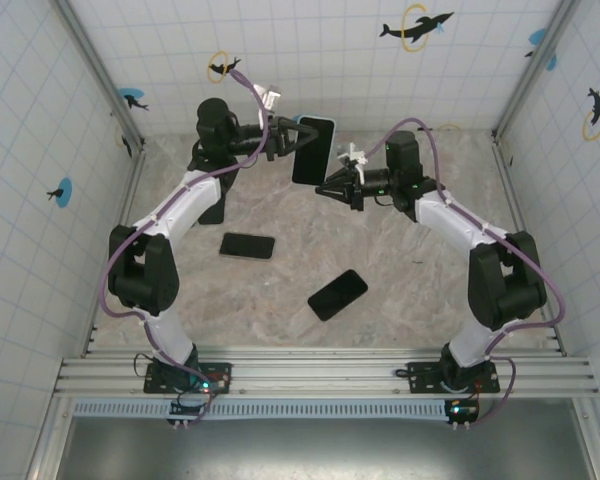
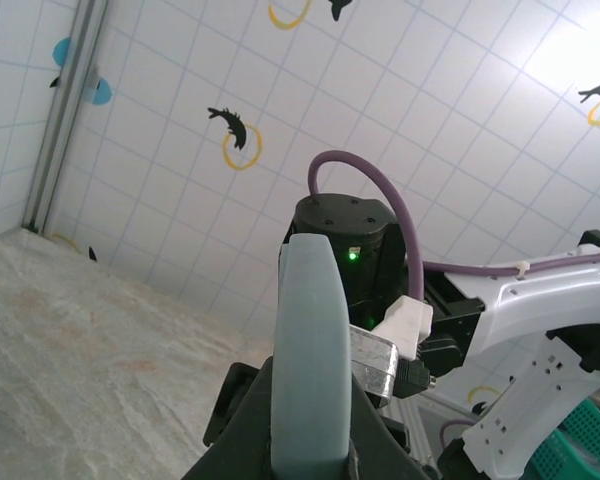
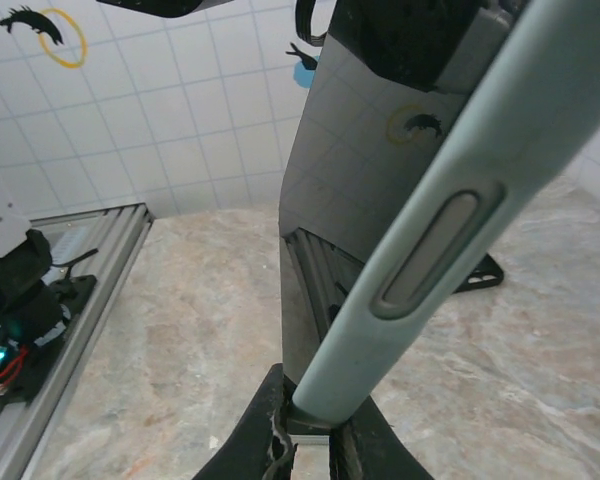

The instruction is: Take the phone out of the phone case

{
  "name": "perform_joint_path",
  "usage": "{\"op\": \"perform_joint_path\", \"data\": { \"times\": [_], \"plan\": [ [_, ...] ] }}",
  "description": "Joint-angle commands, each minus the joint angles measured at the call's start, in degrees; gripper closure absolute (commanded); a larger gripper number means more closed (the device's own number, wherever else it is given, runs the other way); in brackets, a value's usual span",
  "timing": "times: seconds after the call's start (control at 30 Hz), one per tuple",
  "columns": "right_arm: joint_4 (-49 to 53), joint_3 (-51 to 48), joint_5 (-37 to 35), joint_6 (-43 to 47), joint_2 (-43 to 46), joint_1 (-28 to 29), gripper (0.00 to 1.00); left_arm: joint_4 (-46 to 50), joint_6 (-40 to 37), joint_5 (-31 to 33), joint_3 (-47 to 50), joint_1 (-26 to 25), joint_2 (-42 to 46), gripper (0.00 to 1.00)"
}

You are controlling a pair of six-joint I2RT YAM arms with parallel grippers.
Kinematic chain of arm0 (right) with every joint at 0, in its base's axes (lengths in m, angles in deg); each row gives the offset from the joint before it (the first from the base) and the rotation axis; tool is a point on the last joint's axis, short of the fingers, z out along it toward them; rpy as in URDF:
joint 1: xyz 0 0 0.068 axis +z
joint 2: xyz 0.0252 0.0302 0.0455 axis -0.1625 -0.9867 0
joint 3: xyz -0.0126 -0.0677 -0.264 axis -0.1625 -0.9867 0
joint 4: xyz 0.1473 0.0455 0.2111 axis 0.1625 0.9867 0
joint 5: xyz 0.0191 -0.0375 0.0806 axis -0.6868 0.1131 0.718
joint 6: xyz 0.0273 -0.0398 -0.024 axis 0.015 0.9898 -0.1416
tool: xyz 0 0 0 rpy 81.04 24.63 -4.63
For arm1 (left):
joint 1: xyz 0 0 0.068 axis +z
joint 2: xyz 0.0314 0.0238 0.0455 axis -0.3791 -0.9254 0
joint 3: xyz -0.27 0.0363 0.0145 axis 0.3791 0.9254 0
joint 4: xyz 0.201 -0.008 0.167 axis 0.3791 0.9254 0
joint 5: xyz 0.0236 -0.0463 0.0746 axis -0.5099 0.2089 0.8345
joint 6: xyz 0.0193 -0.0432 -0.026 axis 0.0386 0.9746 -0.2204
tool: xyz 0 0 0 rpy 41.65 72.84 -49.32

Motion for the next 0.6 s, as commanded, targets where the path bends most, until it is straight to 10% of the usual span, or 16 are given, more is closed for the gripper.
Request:
{"op": "perform_joint_path", "data": {
  "times": [0.0, 0.57],
  "plan": [
    [-3.4, 1.7, -17.1, 2.8, 1.9, -1.1, 0.92, -3.0, 10.7, -6.1, 1.8, -2.9, 3.5, 1.0],
    [-9.4, -2.2, -19.7, 0.8, 5.5, -0.2, 0.92, -2.8, 9.5, -5.5, 0.9, -4.5, 3.6, 1.0]
  ]
}}
